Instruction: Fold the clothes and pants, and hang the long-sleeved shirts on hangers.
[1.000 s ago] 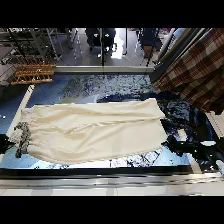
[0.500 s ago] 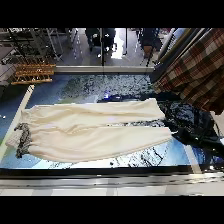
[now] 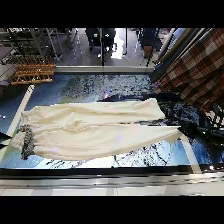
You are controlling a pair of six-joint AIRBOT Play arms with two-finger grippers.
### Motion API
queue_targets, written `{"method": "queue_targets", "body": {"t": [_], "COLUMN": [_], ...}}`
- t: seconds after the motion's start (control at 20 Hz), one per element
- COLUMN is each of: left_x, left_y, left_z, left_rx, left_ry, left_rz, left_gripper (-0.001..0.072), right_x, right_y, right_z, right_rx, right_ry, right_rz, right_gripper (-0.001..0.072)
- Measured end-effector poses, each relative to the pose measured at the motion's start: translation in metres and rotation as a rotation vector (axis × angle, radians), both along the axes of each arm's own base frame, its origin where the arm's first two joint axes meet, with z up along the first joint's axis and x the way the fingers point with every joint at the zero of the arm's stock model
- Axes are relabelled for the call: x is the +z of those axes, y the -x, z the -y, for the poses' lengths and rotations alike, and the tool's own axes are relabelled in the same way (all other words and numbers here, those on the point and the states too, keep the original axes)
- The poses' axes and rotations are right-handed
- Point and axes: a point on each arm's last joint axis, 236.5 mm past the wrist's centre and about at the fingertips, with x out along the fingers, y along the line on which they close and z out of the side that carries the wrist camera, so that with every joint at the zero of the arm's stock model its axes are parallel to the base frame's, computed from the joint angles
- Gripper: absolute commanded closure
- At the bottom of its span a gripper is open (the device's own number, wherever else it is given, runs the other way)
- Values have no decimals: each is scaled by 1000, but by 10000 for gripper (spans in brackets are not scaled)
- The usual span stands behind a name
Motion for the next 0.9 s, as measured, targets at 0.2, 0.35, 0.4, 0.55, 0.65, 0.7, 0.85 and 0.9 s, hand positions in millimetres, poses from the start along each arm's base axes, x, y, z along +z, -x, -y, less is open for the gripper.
{"method": "queue_targets", "body": {"t": [0.2,0.35,0.4,0.55,0.65,0.7,0.85,0.9], "left_x": [-36,-50,-53,-57,-59,-59,-63,-63], "left_y": [8,9,9,4,-3,-7,-22,-27], "left_z": [10,8,6,0,-3,-1,3,5], "left_rx": [46,77,87,110,116,112,93,86], "left_ry": [7,-13,-23,-56,-87,-95,-135,-145], "left_rz": [-40,-47,-46,-36,-24,-17,-1,5], "left_gripper": [177,177,178,223,244,429,685,684], "right_x": [-1,-2,-3,-3,-3,-3,-3,-3], "right_y": [0,0,1,1,1,1,1,1], "right_z": [3,4,5,5,5,5,5,5], "right_rx": [-3,-3,-3,-4,-4,-4,-3,-3], "right_ry": [15,21,23,25,25,25,24,24], "right_rz": [-4,-7,-8,-8,-8,-8,-9,-9], "right_gripper": [682,682,682,682,682,682,682,682]}}
